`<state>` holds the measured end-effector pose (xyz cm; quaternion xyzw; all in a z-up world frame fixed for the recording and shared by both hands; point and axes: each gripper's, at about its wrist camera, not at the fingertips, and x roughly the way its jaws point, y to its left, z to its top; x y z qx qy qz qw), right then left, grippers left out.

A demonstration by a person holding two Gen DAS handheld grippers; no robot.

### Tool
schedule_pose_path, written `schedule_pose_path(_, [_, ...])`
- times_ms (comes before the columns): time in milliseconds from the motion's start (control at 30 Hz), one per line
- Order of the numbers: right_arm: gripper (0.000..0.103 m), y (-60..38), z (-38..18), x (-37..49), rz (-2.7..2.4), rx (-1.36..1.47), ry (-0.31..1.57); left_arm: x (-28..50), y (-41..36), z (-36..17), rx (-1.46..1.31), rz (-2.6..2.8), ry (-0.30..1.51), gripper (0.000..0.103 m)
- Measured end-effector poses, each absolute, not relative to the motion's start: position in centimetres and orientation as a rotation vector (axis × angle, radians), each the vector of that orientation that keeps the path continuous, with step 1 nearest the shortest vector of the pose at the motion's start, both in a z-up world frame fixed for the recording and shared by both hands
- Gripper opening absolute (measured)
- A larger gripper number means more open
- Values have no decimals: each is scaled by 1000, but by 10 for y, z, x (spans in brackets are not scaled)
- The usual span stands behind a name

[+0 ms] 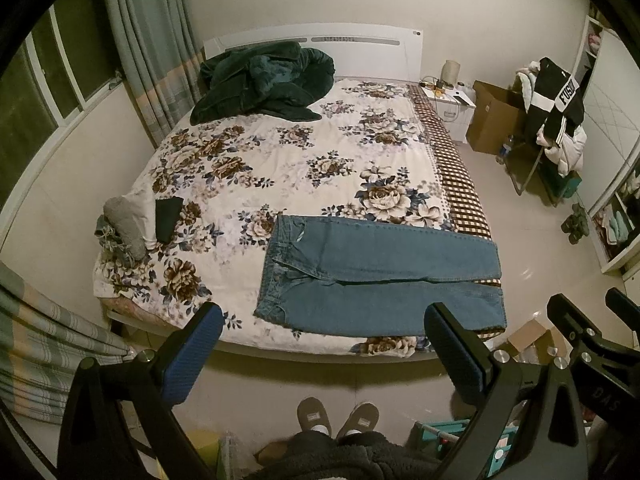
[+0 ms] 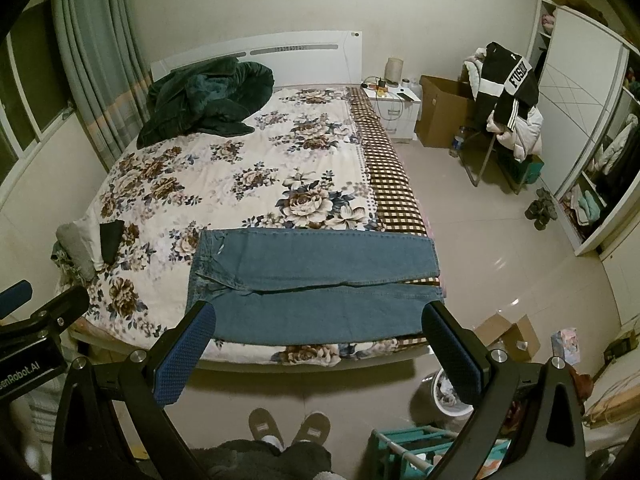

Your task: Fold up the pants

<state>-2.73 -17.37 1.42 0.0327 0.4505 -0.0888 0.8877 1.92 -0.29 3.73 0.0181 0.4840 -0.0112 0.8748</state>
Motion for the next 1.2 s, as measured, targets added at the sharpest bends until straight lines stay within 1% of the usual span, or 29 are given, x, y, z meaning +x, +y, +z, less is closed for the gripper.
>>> schedule_pose_path(800, [103, -172, 13, -29, -183, 72, 934, 17, -2, 38, 36, -23, 1004, 103])
schedule_pose_path(1200, [103, -167, 17, -13, -173, 81, 945, 15, 1, 36, 36, -21, 995, 103])
